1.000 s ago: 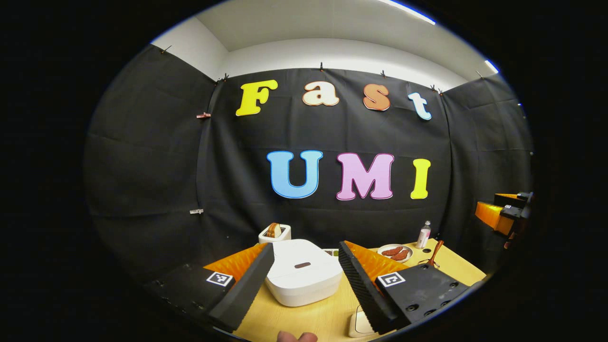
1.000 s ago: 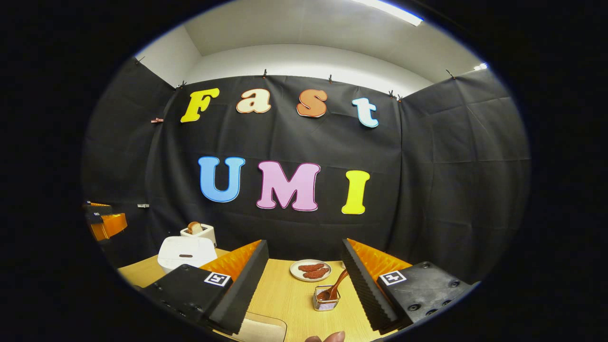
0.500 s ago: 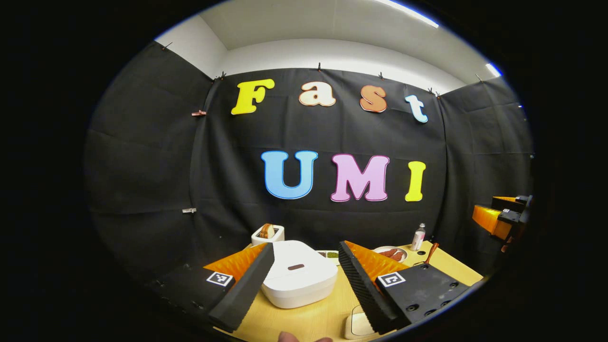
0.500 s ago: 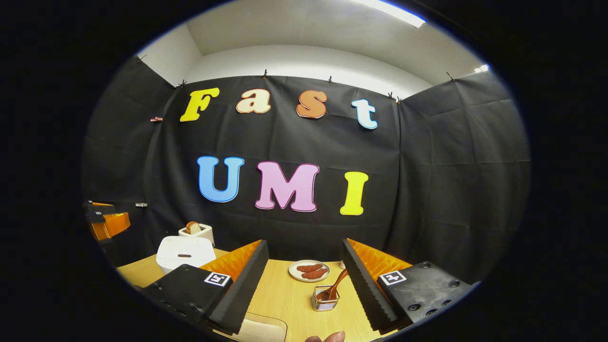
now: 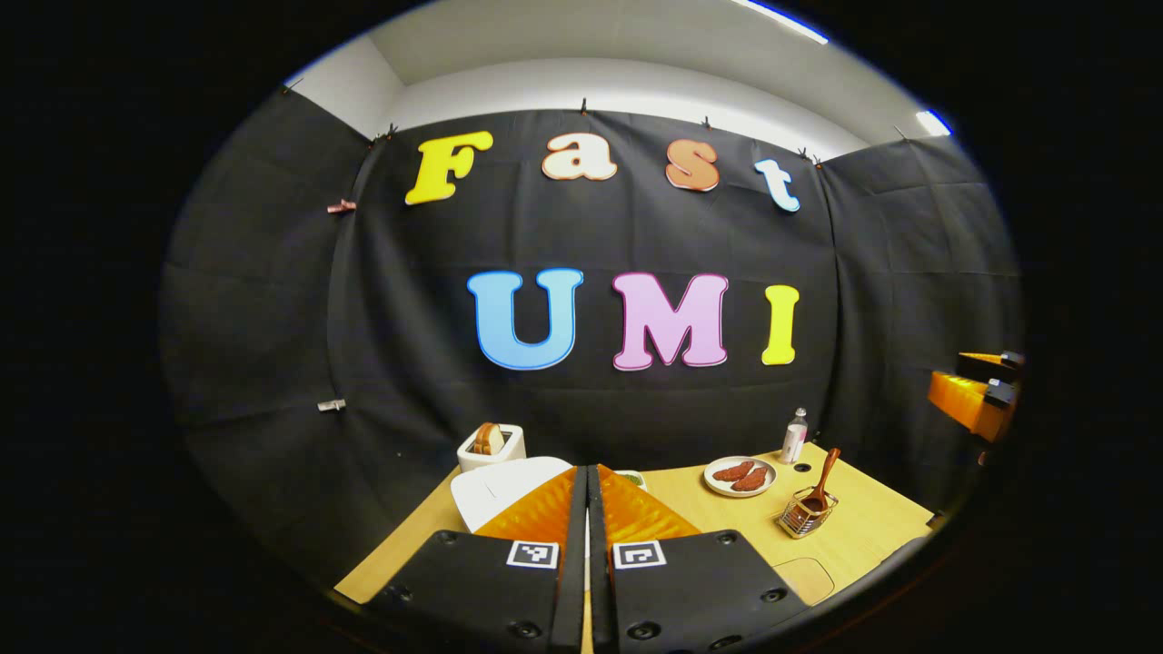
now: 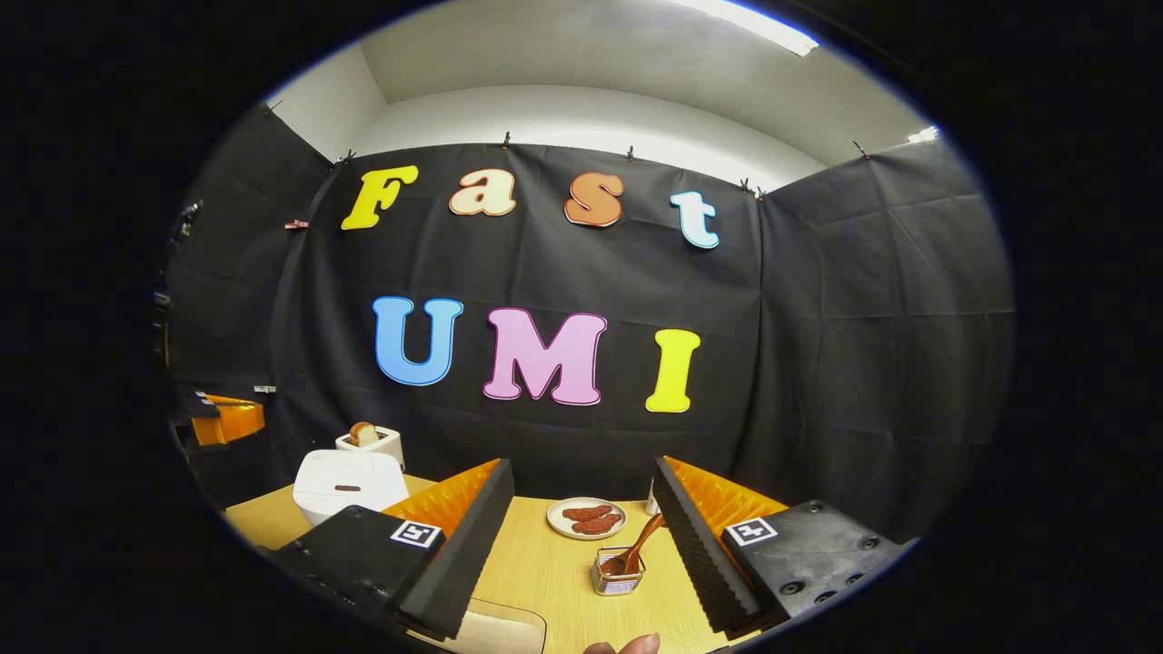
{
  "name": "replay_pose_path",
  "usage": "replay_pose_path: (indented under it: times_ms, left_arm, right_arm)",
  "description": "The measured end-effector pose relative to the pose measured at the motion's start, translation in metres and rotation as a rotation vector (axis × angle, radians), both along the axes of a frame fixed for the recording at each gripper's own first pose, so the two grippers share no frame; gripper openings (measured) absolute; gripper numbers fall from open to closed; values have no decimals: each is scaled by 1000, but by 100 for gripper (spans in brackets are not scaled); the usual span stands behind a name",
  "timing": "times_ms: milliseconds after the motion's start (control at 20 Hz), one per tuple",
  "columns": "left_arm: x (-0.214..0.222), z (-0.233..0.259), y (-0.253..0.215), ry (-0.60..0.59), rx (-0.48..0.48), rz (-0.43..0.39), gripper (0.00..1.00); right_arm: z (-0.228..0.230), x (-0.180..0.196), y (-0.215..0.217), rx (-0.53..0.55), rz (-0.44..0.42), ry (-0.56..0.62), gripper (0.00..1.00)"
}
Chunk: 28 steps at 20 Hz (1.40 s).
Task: Close the left gripper, press the button to open the rice cooker; take a wooden spoon from the chopstick holder with the right hand, scoop a spoonful of rice and pour it into the rice cooker, then put the wooden spoon back into the chopstick holder.
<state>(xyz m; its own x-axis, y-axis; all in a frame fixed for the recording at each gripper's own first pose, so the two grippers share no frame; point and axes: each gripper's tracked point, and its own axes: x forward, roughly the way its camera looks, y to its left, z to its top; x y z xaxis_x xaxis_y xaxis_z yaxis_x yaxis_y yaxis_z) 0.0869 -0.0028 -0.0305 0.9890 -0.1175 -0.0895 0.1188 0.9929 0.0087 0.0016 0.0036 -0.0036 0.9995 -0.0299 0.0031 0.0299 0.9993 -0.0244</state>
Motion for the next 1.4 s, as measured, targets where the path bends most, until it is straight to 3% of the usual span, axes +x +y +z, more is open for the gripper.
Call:
replay_pose_path:
  times_ms: [400, 650, 800, 1050, 1400]
  left_arm:
    - [128, -91, 21, 310, -212, -42, 7]
    - [164, -141, 34, 439, -187, -35, 7]
    - [171, -160, 22, 510, -151, -88, 7]
    - [179, -185, 18, 605, -121, -69, 7]
    - [165, -194, 19, 687, -169, -45, 8]
  right_arm:
    - [-4, -1, -4, -9, -19, 11, 97]
    - [-8, -3, -11, -13, -38, 21, 97]
    - [-7, -1, -14, -21, -52, 22, 98]
    - [-6, -1, -17, -28, -67, 21, 97]
    - [-13, 2, -15, -20, -72, 34, 97]
